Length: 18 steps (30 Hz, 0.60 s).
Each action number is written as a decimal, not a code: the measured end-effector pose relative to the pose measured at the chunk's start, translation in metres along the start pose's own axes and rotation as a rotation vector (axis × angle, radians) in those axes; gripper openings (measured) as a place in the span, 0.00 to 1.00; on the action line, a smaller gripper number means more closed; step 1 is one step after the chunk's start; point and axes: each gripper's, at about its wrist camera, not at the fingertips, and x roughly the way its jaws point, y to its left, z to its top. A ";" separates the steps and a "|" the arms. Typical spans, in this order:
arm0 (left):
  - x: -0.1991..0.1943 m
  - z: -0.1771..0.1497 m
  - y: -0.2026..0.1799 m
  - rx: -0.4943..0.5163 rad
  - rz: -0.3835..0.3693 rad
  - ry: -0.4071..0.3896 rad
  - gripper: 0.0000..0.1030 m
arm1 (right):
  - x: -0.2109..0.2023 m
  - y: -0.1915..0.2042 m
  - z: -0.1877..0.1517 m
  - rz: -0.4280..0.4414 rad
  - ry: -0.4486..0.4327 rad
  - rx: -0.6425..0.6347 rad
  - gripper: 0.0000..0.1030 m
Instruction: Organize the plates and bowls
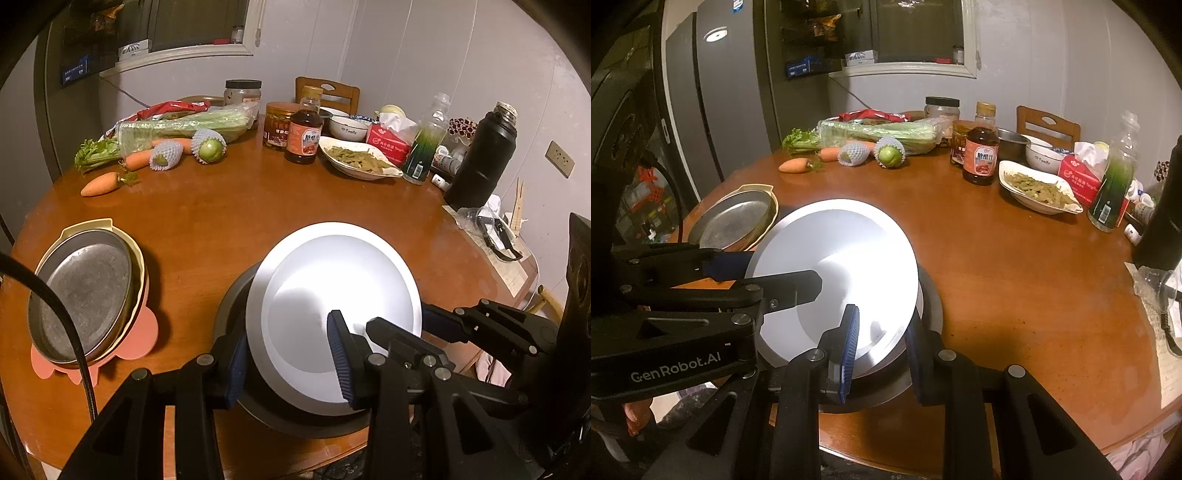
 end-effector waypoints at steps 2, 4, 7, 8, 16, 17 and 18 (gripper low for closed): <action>0.001 0.000 0.001 -0.002 -0.001 0.003 0.39 | 0.001 0.001 0.000 -0.006 0.001 -0.003 0.26; 0.001 0.000 0.002 -0.002 -0.001 0.003 0.39 | 0.001 0.002 0.000 -0.010 0.000 -0.007 0.26; 0.001 -0.001 0.002 -0.003 0.000 0.004 0.39 | 0.001 0.003 0.001 -0.014 0.000 -0.010 0.26; 0.001 -0.001 0.002 -0.003 0.000 0.005 0.39 | 0.001 0.003 0.001 -0.016 0.000 -0.010 0.26; 0.001 -0.002 0.003 -0.009 -0.003 0.003 0.39 | 0.002 0.004 0.001 -0.029 0.001 -0.010 0.26; 0.001 -0.002 0.003 -0.010 -0.003 0.004 0.39 | 0.002 0.004 0.001 -0.030 0.002 -0.010 0.26; 0.001 -0.002 0.004 -0.010 -0.003 0.004 0.39 | 0.002 0.004 0.001 -0.029 0.002 -0.010 0.27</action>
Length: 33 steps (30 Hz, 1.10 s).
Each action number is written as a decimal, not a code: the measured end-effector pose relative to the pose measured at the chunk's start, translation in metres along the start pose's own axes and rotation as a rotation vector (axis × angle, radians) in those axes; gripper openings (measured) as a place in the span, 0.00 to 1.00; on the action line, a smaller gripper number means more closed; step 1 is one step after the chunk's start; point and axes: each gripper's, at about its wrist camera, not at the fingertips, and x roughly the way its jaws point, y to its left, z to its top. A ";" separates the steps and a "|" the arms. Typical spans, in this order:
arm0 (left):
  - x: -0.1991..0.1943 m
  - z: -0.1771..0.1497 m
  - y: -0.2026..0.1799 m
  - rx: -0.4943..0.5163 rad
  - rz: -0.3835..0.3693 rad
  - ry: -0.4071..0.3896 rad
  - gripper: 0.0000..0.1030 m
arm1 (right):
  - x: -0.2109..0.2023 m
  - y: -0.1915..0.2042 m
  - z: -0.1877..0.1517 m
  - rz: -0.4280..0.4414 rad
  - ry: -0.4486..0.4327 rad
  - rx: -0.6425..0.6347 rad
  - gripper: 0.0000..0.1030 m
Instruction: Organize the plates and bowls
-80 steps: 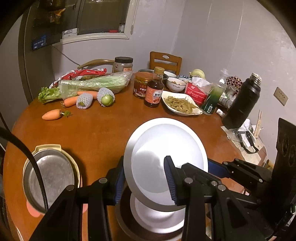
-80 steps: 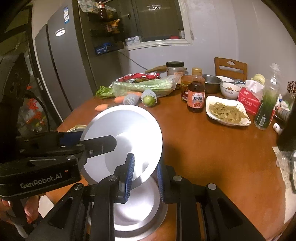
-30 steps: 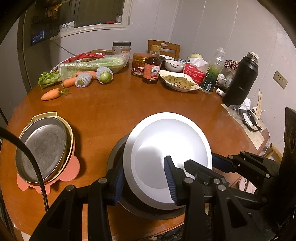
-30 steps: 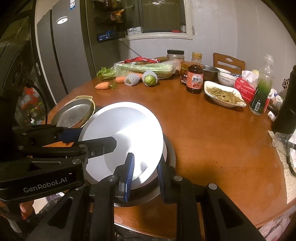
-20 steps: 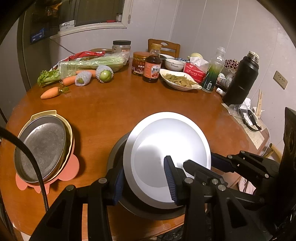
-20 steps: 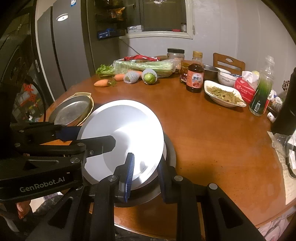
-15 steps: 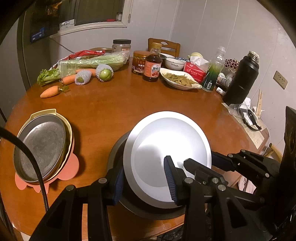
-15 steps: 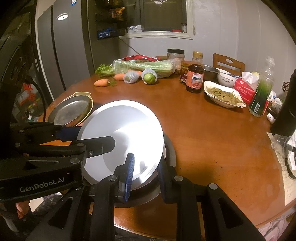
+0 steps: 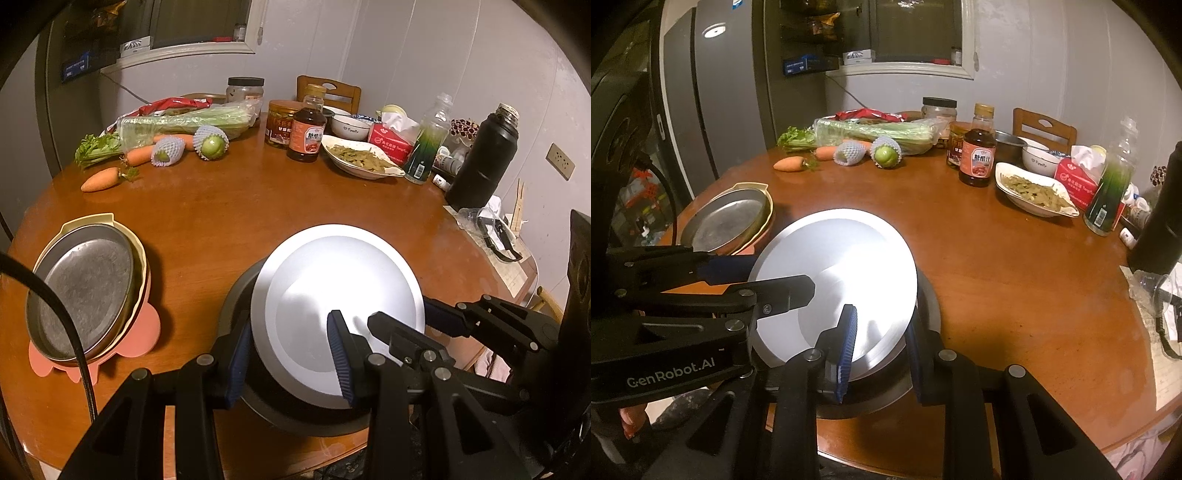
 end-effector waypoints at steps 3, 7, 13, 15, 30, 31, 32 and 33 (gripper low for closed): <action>0.000 0.000 0.001 -0.003 -0.002 0.000 0.39 | 0.001 0.000 0.000 0.007 0.006 0.007 0.30; -0.001 0.000 0.004 -0.009 -0.005 0.000 0.39 | 0.002 -0.001 0.001 0.009 0.006 0.013 0.34; -0.002 0.000 0.007 -0.014 -0.006 -0.001 0.39 | 0.004 -0.002 0.002 0.008 0.010 0.020 0.35; -0.002 0.000 0.008 -0.015 -0.012 -0.001 0.39 | 0.004 -0.001 0.002 0.005 0.010 0.020 0.35; -0.011 0.002 0.009 -0.009 0.013 -0.032 0.40 | 0.000 -0.006 0.006 0.000 0.008 0.048 0.43; -0.011 0.003 0.010 -0.009 0.015 -0.033 0.40 | 0.000 -0.007 0.006 -0.001 0.006 0.049 0.44; -0.012 0.003 0.010 -0.009 0.018 -0.035 0.40 | 0.000 -0.007 0.006 -0.002 0.006 0.050 0.44; -0.012 0.003 0.010 -0.009 0.019 -0.036 0.40 | -0.001 -0.008 0.007 -0.005 0.004 0.050 0.44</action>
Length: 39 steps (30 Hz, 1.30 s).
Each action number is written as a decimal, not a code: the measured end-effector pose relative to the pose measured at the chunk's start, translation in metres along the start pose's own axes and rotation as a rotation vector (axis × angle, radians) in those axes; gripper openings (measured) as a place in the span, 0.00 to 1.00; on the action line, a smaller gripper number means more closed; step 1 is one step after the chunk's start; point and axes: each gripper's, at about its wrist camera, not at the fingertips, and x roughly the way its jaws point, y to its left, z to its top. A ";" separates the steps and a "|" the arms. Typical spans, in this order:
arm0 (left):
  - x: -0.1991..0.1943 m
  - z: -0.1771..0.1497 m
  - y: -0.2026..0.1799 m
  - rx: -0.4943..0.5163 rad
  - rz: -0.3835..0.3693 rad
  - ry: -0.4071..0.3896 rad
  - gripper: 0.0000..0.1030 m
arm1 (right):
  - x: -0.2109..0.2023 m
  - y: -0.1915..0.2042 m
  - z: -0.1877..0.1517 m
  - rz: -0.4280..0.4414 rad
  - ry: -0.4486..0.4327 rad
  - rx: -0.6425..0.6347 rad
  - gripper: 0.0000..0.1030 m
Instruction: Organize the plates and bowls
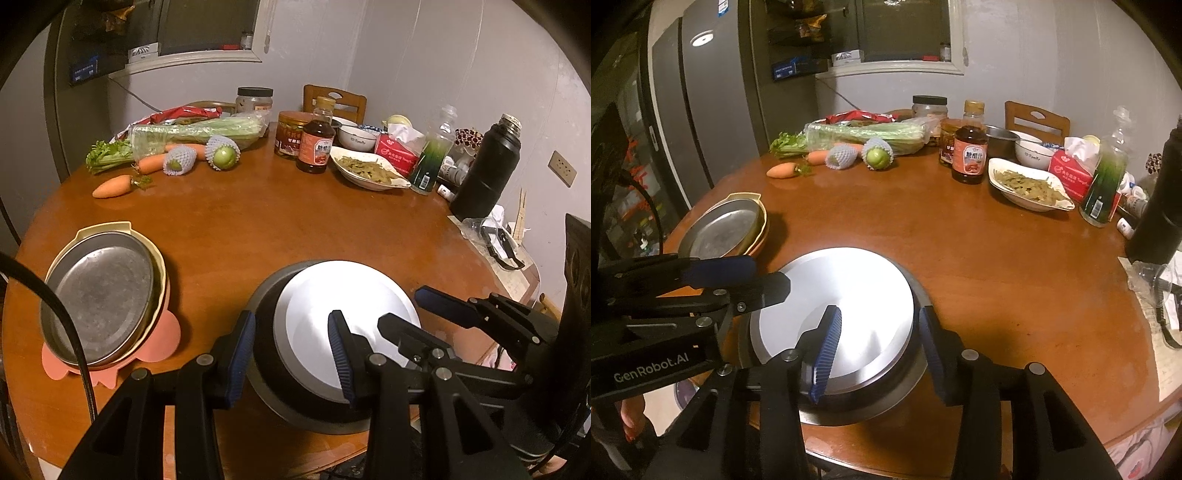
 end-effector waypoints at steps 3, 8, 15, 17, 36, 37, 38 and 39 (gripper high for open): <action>-0.001 0.000 0.001 0.001 0.007 -0.002 0.41 | -0.001 0.000 0.001 -0.004 -0.001 0.003 0.45; -0.005 0.000 0.004 -0.002 0.010 -0.018 0.43 | -0.005 0.000 0.004 -0.009 -0.016 0.003 0.46; -0.017 0.001 0.015 -0.031 0.027 -0.052 0.53 | -0.007 -0.001 0.008 -0.017 -0.021 -0.001 0.49; -0.020 0.000 0.020 -0.044 0.030 -0.055 0.55 | -0.008 -0.001 0.008 -0.019 -0.022 -0.002 0.50; 0.001 -0.012 0.033 -0.124 -0.039 0.026 0.67 | 0.013 -0.021 0.001 0.006 0.064 0.101 0.62; 0.002 -0.012 0.032 -0.125 -0.038 0.029 0.67 | 0.014 -0.022 0.001 0.011 0.069 0.106 0.62; 0.005 -0.012 0.031 -0.123 -0.039 0.036 0.67 | 0.017 -0.023 0.000 0.016 0.078 0.113 0.62; 0.007 -0.013 0.030 -0.122 -0.039 0.043 0.67 | 0.019 -0.024 -0.001 0.016 0.085 0.120 0.62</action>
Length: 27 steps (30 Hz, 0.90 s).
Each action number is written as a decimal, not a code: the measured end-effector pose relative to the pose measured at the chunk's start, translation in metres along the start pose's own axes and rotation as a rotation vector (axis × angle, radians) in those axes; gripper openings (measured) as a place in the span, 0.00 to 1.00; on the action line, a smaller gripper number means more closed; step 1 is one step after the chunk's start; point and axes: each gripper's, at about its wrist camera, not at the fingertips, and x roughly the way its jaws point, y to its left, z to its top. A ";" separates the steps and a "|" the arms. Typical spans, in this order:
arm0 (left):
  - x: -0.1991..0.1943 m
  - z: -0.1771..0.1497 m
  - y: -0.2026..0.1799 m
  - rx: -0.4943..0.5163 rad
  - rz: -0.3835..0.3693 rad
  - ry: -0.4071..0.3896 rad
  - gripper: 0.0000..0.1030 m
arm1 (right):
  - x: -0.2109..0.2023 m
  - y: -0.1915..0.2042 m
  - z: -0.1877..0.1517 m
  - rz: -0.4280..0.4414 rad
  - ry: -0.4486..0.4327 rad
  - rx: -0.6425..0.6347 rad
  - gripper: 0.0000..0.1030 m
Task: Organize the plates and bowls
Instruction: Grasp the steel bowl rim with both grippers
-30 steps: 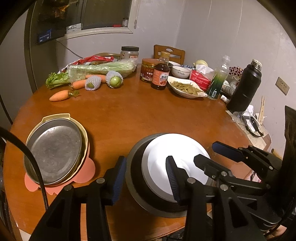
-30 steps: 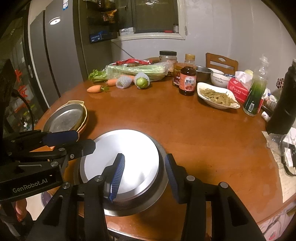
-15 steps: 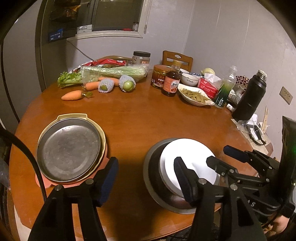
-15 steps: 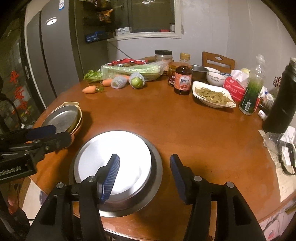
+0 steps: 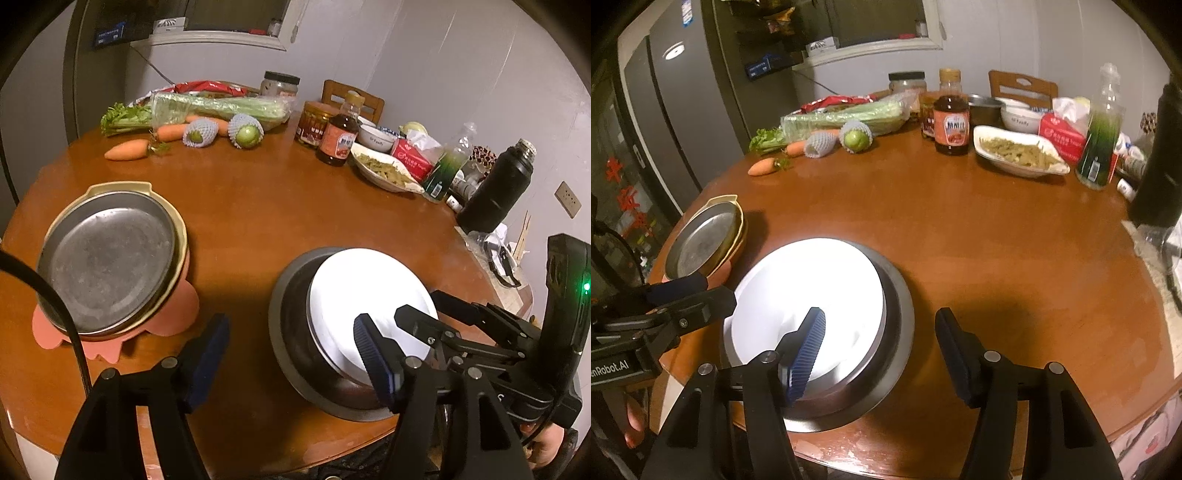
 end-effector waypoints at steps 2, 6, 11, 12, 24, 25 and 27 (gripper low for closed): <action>0.005 -0.001 -0.001 -0.002 -0.001 0.015 0.67 | 0.004 -0.001 -0.001 0.011 0.014 0.011 0.62; 0.016 -0.004 -0.002 -0.006 -0.004 0.047 0.67 | 0.011 -0.004 -0.005 0.047 0.050 0.037 0.62; 0.023 -0.004 -0.002 -0.017 -0.020 0.059 0.67 | 0.014 -0.007 -0.007 0.099 0.057 0.064 0.62; 0.025 -0.004 -0.002 -0.022 -0.027 0.066 0.67 | 0.015 -0.008 -0.008 0.113 0.062 0.072 0.62; 0.040 -0.005 -0.006 -0.036 -0.099 0.098 0.58 | 0.020 -0.007 -0.008 0.139 0.054 0.067 0.45; 0.040 -0.005 -0.006 -0.036 -0.098 0.097 0.58 | 0.020 -0.008 -0.008 0.133 0.050 0.068 0.45; 0.040 -0.004 -0.005 -0.040 -0.091 0.093 0.57 | 0.020 -0.008 -0.007 0.133 0.048 0.066 0.44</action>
